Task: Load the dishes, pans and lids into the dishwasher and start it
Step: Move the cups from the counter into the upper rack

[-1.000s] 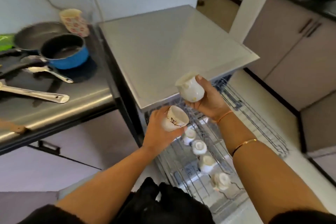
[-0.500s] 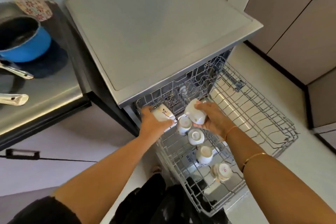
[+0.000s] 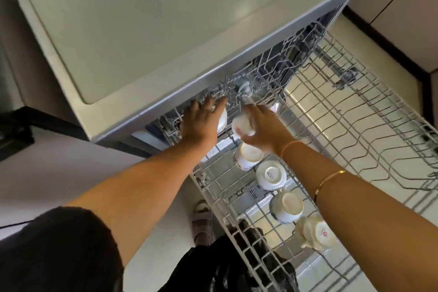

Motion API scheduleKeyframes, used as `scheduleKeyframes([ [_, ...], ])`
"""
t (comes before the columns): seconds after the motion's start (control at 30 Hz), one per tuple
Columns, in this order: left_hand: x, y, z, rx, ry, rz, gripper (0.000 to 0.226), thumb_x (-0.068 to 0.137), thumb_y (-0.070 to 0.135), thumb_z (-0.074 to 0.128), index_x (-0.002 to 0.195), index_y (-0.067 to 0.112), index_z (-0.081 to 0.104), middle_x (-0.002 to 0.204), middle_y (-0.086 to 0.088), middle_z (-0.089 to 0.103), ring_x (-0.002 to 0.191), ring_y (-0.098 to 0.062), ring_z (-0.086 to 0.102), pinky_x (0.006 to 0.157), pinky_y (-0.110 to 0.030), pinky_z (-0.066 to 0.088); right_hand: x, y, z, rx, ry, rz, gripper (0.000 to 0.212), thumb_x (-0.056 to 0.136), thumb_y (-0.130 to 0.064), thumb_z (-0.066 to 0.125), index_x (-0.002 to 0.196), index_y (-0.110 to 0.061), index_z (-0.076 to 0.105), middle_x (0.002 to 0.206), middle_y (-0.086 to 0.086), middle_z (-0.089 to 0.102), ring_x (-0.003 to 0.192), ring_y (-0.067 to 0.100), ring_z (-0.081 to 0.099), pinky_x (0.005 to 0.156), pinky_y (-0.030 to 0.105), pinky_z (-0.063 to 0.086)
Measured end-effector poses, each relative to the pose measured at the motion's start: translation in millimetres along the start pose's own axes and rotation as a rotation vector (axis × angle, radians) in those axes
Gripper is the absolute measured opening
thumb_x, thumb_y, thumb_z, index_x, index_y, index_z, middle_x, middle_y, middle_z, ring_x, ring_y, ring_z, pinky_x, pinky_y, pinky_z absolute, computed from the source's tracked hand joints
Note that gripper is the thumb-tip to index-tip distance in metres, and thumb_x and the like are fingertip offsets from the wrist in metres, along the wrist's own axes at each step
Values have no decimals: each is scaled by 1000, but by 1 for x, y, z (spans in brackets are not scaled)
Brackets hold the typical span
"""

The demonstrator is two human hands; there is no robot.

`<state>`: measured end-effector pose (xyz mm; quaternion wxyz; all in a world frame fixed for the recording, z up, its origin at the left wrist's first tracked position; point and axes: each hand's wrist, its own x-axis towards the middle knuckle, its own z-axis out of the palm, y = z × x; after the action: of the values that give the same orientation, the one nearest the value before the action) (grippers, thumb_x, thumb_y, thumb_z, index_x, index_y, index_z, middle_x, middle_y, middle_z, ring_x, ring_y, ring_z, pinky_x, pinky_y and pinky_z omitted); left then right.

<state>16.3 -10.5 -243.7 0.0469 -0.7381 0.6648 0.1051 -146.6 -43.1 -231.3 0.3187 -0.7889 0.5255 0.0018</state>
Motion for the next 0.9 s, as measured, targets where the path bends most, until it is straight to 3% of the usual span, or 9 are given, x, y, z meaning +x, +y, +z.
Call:
scheduleKeyframes([
  [0.1,8,-5,10,82,70,52,72,76,6,67,136,14,30,141,-11,42,123,-36,41,91,-38,43,12,-2,7,-85,-17,-69,82,81,-26,71,145,-13,22,142,14,39,125,34,42,104,40,40],
  [0.2,20,-10,16,115,184,144,62,49,5,82,105,8,55,104,-12,67,87,-32,62,65,-30,49,23,-7,11,-177,-105,-161,80,77,-17,74,142,-12,28,141,13,39,128,33,40,105,42,40],
  [0.27,27,-13,18,124,231,190,60,38,6,84,93,9,61,87,-9,70,70,-28,63,54,-25,48,30,-9,15,-204,-145,-190,76,75,-12,74,138,-14,32,136,11,42,124,31,43,101,43,42],
  [0.37,34,-15,22,149,212,243,58,37,8,86,91,11,64,83,-5,71,65,-25,65,50,-24,50,38,-8,19,-201,-175,-166,80,72,-14,77,139,-17,33,135,10,42,124,31,43,101,43,42],
  [0.5,37,-15,25,135,162,204,60,36,8,86,92,12,64,89,-5,71,68,-26,65,51,-26,51,40,-3,27,-187,-194,-155,71,71,-17,77,132,-25,41,129,9,44,120,31,44,97,45,45],
  [0.63,42,-16,18,26,-1,205,59,70,11,75,121,12,47,130,-6,50,109,-32,53,79,-38,49,36,-1,31,-189,-156,-156,68,74,-24,74,132,-26,41,131,8,44,122,31,42,98,46,43],
  [0.9,45,-13,21,-2,-17,110,73,78,27,70,139,20,33,139,-4,43,122,-31,42,91,-36,41,29,-9,35,-141,-36,-4,67,79,-32,68,135,-17,34,125,12,51,112,32,52,89,45,51],
])
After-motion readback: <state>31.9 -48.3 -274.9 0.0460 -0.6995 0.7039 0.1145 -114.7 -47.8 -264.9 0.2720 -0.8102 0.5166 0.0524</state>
